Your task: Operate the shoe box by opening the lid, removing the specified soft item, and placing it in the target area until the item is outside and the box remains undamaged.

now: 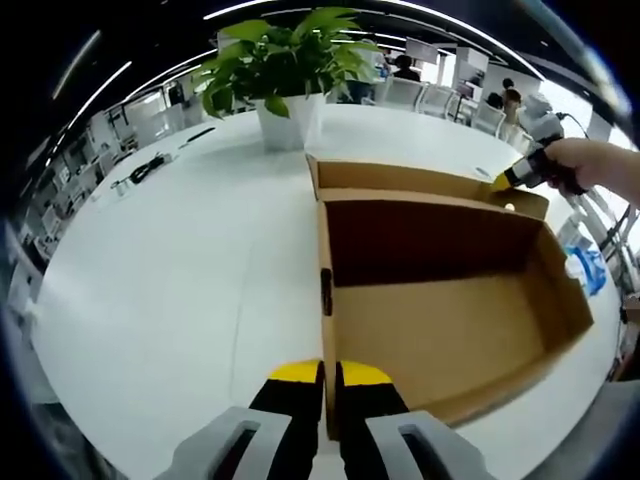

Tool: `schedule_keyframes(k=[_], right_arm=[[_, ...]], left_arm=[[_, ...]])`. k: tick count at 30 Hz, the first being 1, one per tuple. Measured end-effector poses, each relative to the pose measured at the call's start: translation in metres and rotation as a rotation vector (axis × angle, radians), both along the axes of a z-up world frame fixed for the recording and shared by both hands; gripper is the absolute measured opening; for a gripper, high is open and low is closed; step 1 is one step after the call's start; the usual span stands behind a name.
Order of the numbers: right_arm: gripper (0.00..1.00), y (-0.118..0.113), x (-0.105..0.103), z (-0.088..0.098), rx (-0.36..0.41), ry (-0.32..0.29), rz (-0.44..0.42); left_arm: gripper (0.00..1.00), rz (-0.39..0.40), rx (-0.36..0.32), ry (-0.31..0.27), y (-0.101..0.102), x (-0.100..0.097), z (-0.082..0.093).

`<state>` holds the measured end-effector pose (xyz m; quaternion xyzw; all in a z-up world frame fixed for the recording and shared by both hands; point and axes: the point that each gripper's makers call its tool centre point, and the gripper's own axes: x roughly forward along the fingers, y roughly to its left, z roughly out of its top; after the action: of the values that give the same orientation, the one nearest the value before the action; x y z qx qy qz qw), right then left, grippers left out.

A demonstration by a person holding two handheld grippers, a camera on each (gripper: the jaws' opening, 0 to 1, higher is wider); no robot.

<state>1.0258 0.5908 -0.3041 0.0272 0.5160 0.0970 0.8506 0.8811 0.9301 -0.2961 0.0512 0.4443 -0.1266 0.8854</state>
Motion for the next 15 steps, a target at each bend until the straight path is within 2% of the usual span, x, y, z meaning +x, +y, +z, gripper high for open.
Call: schedule_keyframes(k=[6,9,10,13,15], right_arm=[[0.01,0.000,0.009,0.011,-0.002,-0.066,-0.017],[0.00,0.002,0.008,0.023,0.005,-0.120,-0.035],[0.00,0.002,0.011,0.021,0.011,-0.145,-0.043],[0.00,0.003,0.016,0.034,0.036,-0.212,-0.070],[0.00,0.002,0.019,0.038,0.044,-0.230,-0.078]], left_arm=[[0.04,0.006,-0.002,0.000,-0.001,-0.001,0.001],[0.04,0.010,-0.001,-0.001,0.000,0.001,0.000],[0.04,0.014,-0.002,0.000,-0.001,0.001,0.000],[0.04,0.019,-0.001,-0.002,-0.002,0.000,0.000],[0.04,0.023,-0.001,-0.002,-0.002,0.000,0.001]])
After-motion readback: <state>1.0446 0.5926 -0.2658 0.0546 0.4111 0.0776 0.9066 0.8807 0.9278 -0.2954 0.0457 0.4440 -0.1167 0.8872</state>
